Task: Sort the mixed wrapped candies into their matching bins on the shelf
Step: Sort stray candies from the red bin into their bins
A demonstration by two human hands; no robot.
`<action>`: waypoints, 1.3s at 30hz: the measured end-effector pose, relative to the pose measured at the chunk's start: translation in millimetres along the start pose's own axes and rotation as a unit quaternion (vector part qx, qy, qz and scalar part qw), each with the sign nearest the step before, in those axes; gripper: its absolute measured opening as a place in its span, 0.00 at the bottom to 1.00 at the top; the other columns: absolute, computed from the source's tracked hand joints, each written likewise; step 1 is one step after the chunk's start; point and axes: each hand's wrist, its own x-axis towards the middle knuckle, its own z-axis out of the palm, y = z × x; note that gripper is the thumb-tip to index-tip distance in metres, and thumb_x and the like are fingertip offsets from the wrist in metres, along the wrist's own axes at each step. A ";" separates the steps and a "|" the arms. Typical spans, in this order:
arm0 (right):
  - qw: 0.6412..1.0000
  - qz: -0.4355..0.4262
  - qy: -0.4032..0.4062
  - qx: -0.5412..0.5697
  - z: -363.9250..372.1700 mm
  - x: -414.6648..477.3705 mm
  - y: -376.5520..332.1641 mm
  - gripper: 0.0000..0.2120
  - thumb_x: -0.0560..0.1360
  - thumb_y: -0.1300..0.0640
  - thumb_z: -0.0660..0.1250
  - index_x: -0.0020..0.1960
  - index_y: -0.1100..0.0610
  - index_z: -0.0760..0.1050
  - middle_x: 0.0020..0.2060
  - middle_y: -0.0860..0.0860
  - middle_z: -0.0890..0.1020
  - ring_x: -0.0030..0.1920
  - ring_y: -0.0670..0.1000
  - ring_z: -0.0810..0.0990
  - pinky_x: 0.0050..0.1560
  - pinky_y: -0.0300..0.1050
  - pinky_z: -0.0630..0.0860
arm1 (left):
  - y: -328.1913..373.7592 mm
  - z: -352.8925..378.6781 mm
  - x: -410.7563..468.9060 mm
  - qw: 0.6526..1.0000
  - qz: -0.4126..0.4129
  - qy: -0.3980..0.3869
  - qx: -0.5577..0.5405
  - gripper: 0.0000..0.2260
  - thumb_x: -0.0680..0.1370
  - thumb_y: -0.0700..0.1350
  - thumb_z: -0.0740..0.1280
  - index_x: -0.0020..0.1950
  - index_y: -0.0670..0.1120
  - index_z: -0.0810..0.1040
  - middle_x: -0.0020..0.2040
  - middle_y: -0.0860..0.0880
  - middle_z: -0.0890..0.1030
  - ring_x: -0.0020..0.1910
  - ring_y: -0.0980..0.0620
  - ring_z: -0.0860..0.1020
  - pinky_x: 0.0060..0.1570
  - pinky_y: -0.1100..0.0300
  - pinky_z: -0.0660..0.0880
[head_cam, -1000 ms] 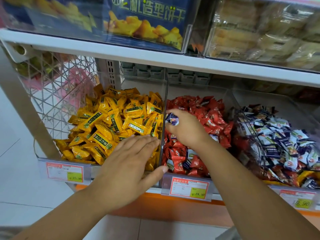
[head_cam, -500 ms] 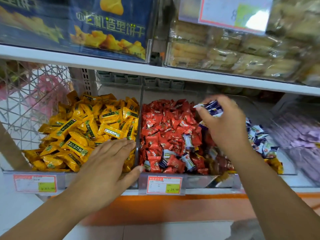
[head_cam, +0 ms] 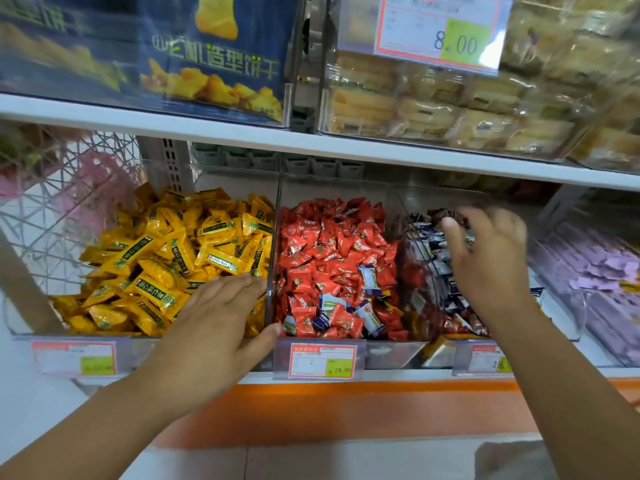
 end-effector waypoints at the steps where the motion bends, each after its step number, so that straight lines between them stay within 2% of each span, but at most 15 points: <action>1: 0.997 -0.052 -0.017 0.049 -6.0 -5.8 -16.8 0.17 0.80 0.48 0.59 0.61 0.55 0.78 0.55 0.56 0.77 0.58 0.54 0.72 0.58 0.43 0.66 | 0.4 -0.6 -0.3 1.000 0.000 -0.010 -0.012 0.30 0.76 0.63 0.54 0.65 0.43 0.77 0.62 0.47 0.80 0.63 0.54 0.64 0.66 0.63 0.57; 3: 0.977 -0.117 -0.155 0.092 -6.5 -17.7 -45.5 0.12 0.80 0.56 0.63 0.61 0.52 0.79 0.54 0.49 0.78 0.51 0.45 0.74 0.50 0.31 0.67 | -0.7 -0.4 -0.4 0.999 -0.004 -0.009 -0.045 0.32 0.76 0.64 0.53 0.68 0.43 0.75 0.65 0.47 0.77 0.66 0.54 0.63 0.65 0.64 0.51; 5: 0.953 -0.131 -0.273 0.026 10.5 -24.0 -56.3 0.15 0.80 0.58 0.63 0.65 0.50 0.75 0.61 0.50 0.75 0.54 0.48 0.77 0.54 0.37 0.70 | -1.1 -0.6 0.0 0.999 0.002 -0.009 -0.050 0.32 0.76 0.64 0.53 0.68 0.43 0.75 0.65 0.47 0.77 0.66 0.54 0.63 0.65 0.62 0.52; 9: 0.926 -0.112 -0.357 -0.049 39.2 -27.4 -60.5 0.27 0.77 0.65 0.63 0.73 0.51 0.66 0.69 0.55 0.67 0.64 0.55 0.73 0.65 0.47 0.70 | -0.1 -3.7 -1.5 0.999 0.006 -0.031 -0.037 0.30 0.77 0.63 0.54 0.66 0.42 0.76 0.62 0.45 0.79 0.64 0.53 0.65 0.65 0.63 0.51; 12: 0.934 -0.092 -0.346 -0.006 43.3 -27.7 -61.3 0.26 0.76 0.67 0.65 0.71 0.49 0.68 0.67 0.53 0.70 0.62 0.53 0.74 0.61 0.46 0.72 | -1.9 -4.2 -1.9 0.998 0.008 -0.038 -0.047 0.30 0.78 0.64 0.53 0.67 0.43 0.75 0.64 0.46 0.78 0.65 0.53 0.64 0.67 0.65 0.48; 16: 0.946 -0.094 -0.302 0.072 27.5 -22.4 -63.5 0.13 0.79 0.60 0.64 0.62 0.49 0.76 0.60 0.48 0.74 0.56 0.49 0.76 0.51 0.39 0.70 | -3.1 -1.6 -2.2 0.999 0.014 -0.017 -0.045 0.31 0.77 0.64 0.52 0.69 0.44 0.74 0.66 0.47 0.77 0.66 0.54 0.62 0.69 0.62 0.50; 19: 0.918 -0.099 -0.353 0.148 19.3 -22.6 -66.2 0.09 0.80 0.58 0.64 0.54 0.48 0.80 0.53 0.42 0.78 0.48 0.40 0.78 0.43 0.31 0.71 | -4.4 1.5 -2.6 0.999 0.004 -0.007 -0.051 0.33 0.76 0.66 0.50 0.71 0.46 0.72 0.68 0.49 0.74 0.69 0.53 0.63 0.70 0.59 0.52; 21: 0.888 -0.109 -0.421 0.152 26.1 -28.0 -68.6 0.10 0.79 0.58 0.64 0.56 0.47 0.79 0.55 0.43 0.80 0.49 0.41 0.79 0.50 0.34 0.74 | -4.4 2.1 -1.5 0.999 -0.002 -0.006 -0.051 0.34 0.75 0.67 0.49 0.72 0.47 0.70 0.70 0.49 0.73 0.70 0.53 0.63 0.70 0.57 0.53; 24: 0.866 -0.130 -0.469 0.113 42.4 -35.0 -70.7 0.16 0.76 0.55 0.69 0.63 0.46 0.75 0.59 0.45 0.76 0.56 0.42 0.74 0.57 0.35 0.69 | -3.5 1.2 -0.7 0.998 -0.006 -0.016 -0.056 0.36 0.75 0.68 0.46 0.74 0.47 0.68 0.72 0.50 0.70 0.72 0.52 0.63 0.71 0.58 0.50; 27: 0.855 -0.133 -0.490 0.101 47.4 -36.3 -74.8 0.19 0.75 0.58 0.70 0.63 0.44 0.72 0.55 0.43 0.73 0.54 0.42 0.74 0.56 0.40 0.71 | -5.0 0.9 -1.2 0.998 -0.007 -0.027 -0.054 0.36 0.74 0.68 0.45 0.75 0.48 0.66 0.73 0.51 0.68 0.73 0.52 0.63 0.72 0.59 0.48; 30: 0.850 -0.154 -0.493 0.107 49.4 -40.4 -77.1 0.13 0.75 0.58 0.68 0.56 0.44 0.73 0.51 0.45 0.75 0.45 0.41 0.72 0.51 0.46 0.73 | -3.8 -0.1 -1.9 0.999 0.000 -0.026 -0.041 0.34 0.76 0.66 0.49 0.72 0.45 0.71 0.69 0.48 0.73 0.69 0.50 0.67 0.70 0.55 0.54; 32: 0.854 -0.154 -0.479 0.129 47.1 -39.5 -77.9 0.09 0.76 0.56 0.69 0.54 0.45 0.74 0.50 0.45 0.77 0.46 0.45 0.75 0.51 0.46 0.74 | -3.9 -0.7 -1.8 0.998 -0.002 -0.031 -0.052 0.35 0.76 0.67 0.47 0.73 0.47 0.68 0.71 0.50 0.71 0.71 0.51 0.65 0.71 0.58 0.51; 36: 0.862 -0.104 -0.468 0.162 20.3 -21.2 -74.0 0.13 0.76 0.53 0.69 0.58 0.40 0.77 0.55 0.37 0.78 0.53 0.42 0.78 0.53 0.35 0.74 | -5.0 0.4 -1.9 0.998 -0.001 -0.028 -0.052 0.35 0.75 0.67 0.47 0.73 0.47 0.68 0.71 0.50 0.71 0.71 0.55 0.61 0.71 0.58 0.50; 38: 0.869 -0.082 -0.461 0.161 4.3 -11.4 -68.4 0.11 0.77 0.54 0.69 0.56 0.41 0.79 0.52 0.36 0.78 0.50 0.39 0.78 0.46 0.27 0.71 | -4.5 0.8 -1.9 0.998 -0.001 -0.030 -0.046 0.34 0.76 0.67 0.48 0.72 0.46 0.70 0.70 0.49 0.73 0.70 0.54 0.62 0.70 0.58 0.52; 39: 0.869 -0.068 -0.460 0.170 -0.3 -8.2 -65.2 0.10 0.77 0.55 0.69 0.54 0.43 0.80 0.50 0.37 0.79 0.47 0.39 0.80 0.42 0.28 0.71 | -4.7 1.2 -1.8 0.998 -0.001 -0.032 -0.046 0.34 0.76 0.67 0.48 0.72 0.46 0.70 0.70 0.48 0.73 0.70 0.53 0.63 0.70 0.58 0.52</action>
